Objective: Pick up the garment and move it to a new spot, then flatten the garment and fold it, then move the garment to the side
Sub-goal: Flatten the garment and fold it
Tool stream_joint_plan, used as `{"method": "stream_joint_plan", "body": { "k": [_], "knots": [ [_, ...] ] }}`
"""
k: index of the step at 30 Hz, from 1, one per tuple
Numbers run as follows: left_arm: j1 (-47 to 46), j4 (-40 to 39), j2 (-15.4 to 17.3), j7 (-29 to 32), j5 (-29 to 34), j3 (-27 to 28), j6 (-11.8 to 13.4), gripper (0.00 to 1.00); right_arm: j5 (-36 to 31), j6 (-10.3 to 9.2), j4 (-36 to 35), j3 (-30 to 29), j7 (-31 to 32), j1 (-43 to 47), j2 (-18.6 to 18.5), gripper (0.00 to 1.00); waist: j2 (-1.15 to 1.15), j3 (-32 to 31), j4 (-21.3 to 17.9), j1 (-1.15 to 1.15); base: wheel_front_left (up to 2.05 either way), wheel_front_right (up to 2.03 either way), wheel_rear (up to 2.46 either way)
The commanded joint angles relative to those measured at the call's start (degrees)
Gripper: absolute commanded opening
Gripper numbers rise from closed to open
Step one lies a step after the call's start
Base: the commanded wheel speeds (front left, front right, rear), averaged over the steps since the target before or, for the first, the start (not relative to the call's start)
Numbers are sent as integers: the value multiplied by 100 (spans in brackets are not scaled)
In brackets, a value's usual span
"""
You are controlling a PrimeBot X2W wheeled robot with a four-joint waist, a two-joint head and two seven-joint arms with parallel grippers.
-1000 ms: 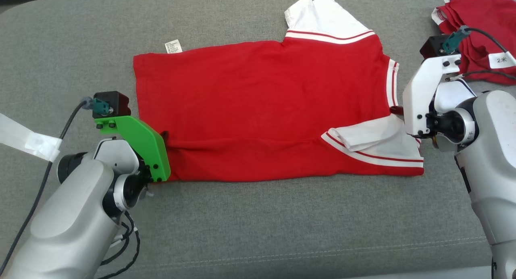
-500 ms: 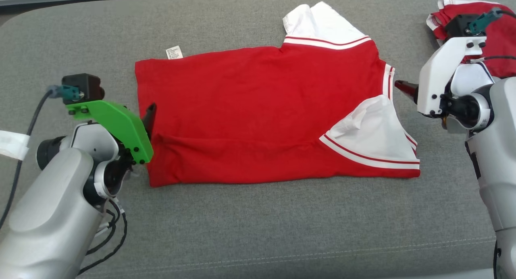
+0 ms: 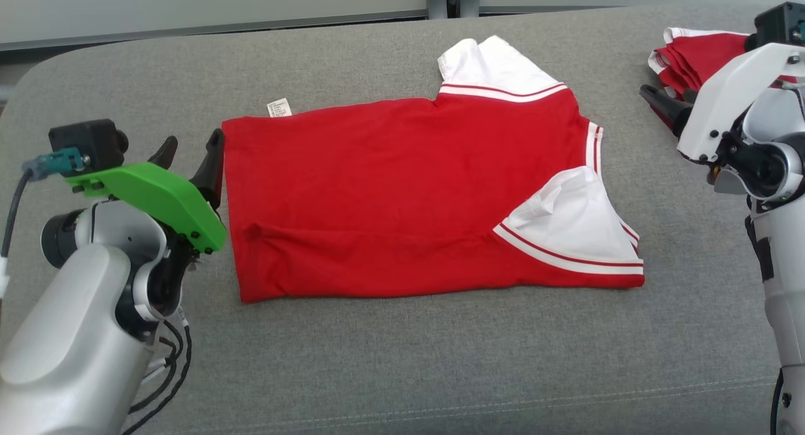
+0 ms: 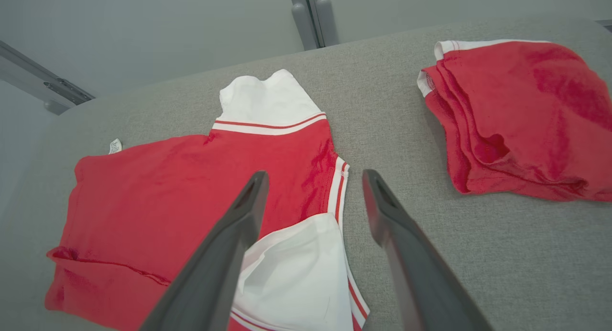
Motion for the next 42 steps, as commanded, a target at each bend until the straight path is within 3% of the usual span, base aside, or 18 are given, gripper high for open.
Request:
{"method": "stream_joint_plan", "body": {
  "k": [1, 12, 20, 24, 34, 42],
  "knots": [
    [203, -123, -7, -245, 99, 10, -34, 100, 146, -1, -167, -104, -192, 193, 8, 100, 0, -118, 8, 0, 0, 0, 0],
    [1353, -807, -10, -1216, 374, -60, 211, 100, 628, -1, -1230, -667, -1240, 1241, 172, 100, 0, -315, 11, 0, 0, 0, 0],
    [2310, -1150, -207, -1680, 269, -5, 632, 100, 873, -1, -2076, -1353, -1729, 2550, 730, 100, 0, -259, 49, 0, 0, 0, 0],
    [2539, -1021, -333, -1571, 117, -62, 680, 100, 931, -1, -2252, -1464, -1807, 3030, 985, 100, 0, -203, 50, 0, 0, 0, 0],
    [2383, -168, -859, -1182, -648, 111, 476, 100, 938, -1, -2134, -1315, -1762, 3589, 1243, 100, 0, -7, -56, 0, 0, 0, 0],
    [2019, 509, -1020, -1042, -990, 317, 278, 100, 998, -1, -2141, -1079, -1711, 3688, 1274, 100, 0, 166, -185, 0, 0, 0, 0]
  ]
}}
